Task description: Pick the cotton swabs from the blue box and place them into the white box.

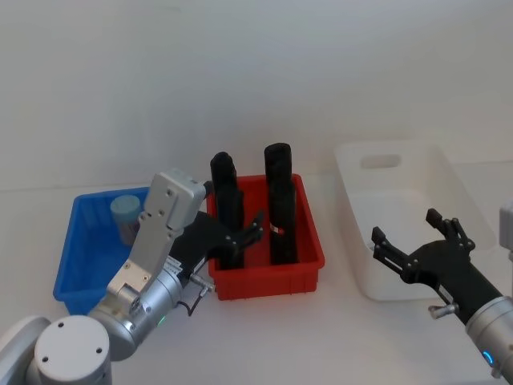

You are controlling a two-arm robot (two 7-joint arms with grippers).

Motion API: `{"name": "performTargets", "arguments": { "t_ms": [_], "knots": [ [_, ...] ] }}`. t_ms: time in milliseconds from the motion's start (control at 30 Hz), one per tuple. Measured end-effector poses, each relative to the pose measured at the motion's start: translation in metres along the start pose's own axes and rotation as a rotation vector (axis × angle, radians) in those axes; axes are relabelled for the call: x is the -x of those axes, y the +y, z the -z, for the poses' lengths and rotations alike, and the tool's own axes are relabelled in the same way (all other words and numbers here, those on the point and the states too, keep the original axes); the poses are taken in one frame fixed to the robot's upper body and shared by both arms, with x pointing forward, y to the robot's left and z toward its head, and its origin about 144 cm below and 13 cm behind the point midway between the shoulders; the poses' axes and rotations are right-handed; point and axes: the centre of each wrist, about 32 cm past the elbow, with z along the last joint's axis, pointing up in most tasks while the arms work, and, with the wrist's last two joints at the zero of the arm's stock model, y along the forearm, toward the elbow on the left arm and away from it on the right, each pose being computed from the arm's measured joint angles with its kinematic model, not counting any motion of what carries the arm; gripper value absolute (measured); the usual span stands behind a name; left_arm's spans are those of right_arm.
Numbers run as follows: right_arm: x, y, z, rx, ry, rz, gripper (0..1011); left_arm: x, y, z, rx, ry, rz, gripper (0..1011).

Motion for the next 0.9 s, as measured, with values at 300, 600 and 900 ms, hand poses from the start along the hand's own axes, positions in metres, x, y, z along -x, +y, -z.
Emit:
{"name": "performTargets", "arguments": {
  "t_ms": [300, 600, 900],
  "knots": [
    [0.000, 0.000, 0.000, -0.001, 0.000, 0.000, 1002, 0.012, 0.012, 0.011, 0.023, -0.002, -0.085, 1004],
    [0.000, 0.000, 0.000, -0.001, 0.000, -0.001, 1002, 0.014, 0.014, 0.013, 0.028, -0.002, -0.101, 1004],
    [0.000, 0.000, 0.000, -0.001, 0.000, 0.000, 1002, 0.014, 0.014, 0.013, 0.028, -0.002, -0.102, 1004]
  ]
}}
